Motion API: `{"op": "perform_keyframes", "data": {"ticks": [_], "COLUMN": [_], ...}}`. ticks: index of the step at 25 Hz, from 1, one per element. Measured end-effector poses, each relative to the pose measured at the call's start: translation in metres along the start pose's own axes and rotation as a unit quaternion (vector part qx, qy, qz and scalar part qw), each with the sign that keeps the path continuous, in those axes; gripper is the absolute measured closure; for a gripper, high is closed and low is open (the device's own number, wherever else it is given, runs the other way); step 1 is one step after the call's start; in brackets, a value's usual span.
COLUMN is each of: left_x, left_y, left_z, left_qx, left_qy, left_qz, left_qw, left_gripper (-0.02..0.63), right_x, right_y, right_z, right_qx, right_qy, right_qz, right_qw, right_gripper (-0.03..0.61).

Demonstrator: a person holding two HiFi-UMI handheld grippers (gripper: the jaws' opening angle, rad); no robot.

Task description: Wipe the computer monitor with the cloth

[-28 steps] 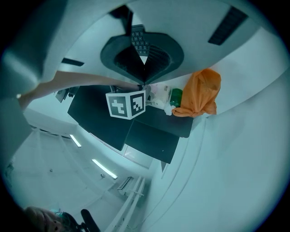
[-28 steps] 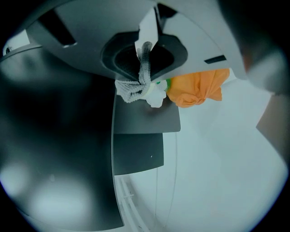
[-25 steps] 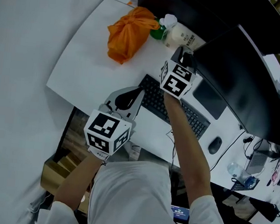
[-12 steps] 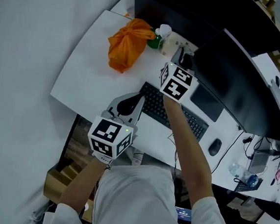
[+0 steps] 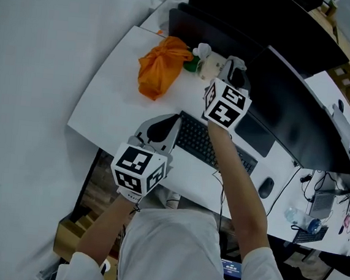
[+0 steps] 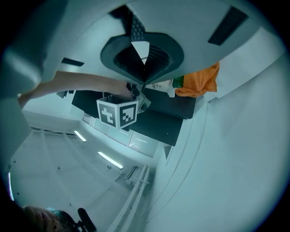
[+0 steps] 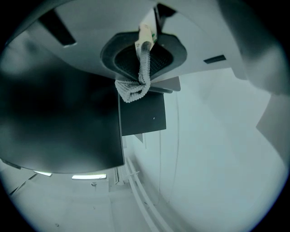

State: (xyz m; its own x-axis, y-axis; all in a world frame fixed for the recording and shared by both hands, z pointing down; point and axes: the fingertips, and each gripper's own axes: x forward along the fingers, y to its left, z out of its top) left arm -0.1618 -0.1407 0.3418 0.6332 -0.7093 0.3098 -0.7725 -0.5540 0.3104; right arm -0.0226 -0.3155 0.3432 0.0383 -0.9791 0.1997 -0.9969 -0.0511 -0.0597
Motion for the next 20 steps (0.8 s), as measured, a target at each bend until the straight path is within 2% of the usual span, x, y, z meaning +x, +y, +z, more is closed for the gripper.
{"op": "perform_keyframes", "data": {"ticks": [16, 20], "left_x": [-0.01, -0.012], "left_y": [-0.008, -0.013], "left_z": [0.047, 0.056], "left_qx": [0.035, 0.043], "left_qy": [-0.033, -0.039], "left_qz": [-0.013, -0.017], "left_qw": [0.9988, 0.9982], "left_gripper": [0.595, 0.595], "right_x": [-0.017, -0.027], "right_y": [0.004, 0.006], "right_z": [0.097, 0.121], "right_qx": [0.021, 0.026], "right_qy": [-0.073, -0.089], "right_qz": [-0.015, -0.007], "right_qw": [0.997, 0.996], "right_gripper": [0.568, 0.568]}}
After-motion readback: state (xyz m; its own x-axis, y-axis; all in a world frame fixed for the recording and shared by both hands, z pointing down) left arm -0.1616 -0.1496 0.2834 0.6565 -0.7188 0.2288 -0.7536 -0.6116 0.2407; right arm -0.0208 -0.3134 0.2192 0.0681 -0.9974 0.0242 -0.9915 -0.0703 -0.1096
